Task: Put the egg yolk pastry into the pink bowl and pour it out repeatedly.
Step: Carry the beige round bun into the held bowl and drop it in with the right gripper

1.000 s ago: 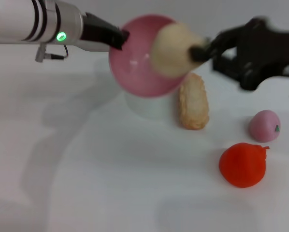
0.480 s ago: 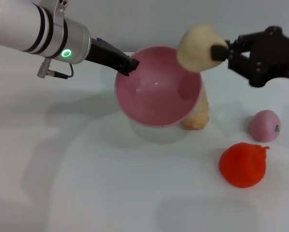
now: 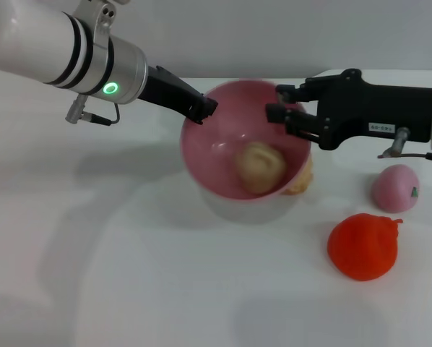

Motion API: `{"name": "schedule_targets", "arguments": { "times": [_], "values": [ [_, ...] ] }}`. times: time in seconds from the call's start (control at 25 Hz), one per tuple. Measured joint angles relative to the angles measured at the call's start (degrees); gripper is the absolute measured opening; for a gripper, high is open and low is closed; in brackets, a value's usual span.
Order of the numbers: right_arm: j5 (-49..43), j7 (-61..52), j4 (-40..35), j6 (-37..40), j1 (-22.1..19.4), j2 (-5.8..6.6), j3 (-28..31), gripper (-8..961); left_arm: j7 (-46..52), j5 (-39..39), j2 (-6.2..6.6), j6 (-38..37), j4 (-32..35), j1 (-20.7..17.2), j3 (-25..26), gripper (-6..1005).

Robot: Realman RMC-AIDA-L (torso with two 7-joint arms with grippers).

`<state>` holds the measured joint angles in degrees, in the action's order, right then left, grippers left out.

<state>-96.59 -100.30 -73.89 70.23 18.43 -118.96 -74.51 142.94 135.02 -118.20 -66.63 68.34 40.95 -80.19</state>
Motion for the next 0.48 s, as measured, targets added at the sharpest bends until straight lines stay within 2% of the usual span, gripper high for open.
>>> {"name": "schedule_targets", "arguments": {
  "times": [0.12,0.24,0.36,0.48],
  "values": [
    [0.05,0.38,-0.4,-0.71,-0.17,-0.04,-0.59,246,0.08,-0.02,-0.01,0.3,-0.25,0.16,-0.4,44],
    [0.65,0.44,-1.71,-0.78,-0.75,-0.13,-0.4,480,0.13,-0.02,0.02,0.53,-0.25,0.15,-0.41,44],
    [4.35,2.93,-4.13,-0.61,-2.75,-0.16,-0.18,516,0.14,0.19,0.05,1.02,-0.18,-0.07,-0.41,44],
    [15.46,10.52,-6.26,0.19,-7.04,-0.12,-0.04,552,0.0,0.43,0.08,2.24,-0.31,-0.56,-0.41,44]
  ]
}}
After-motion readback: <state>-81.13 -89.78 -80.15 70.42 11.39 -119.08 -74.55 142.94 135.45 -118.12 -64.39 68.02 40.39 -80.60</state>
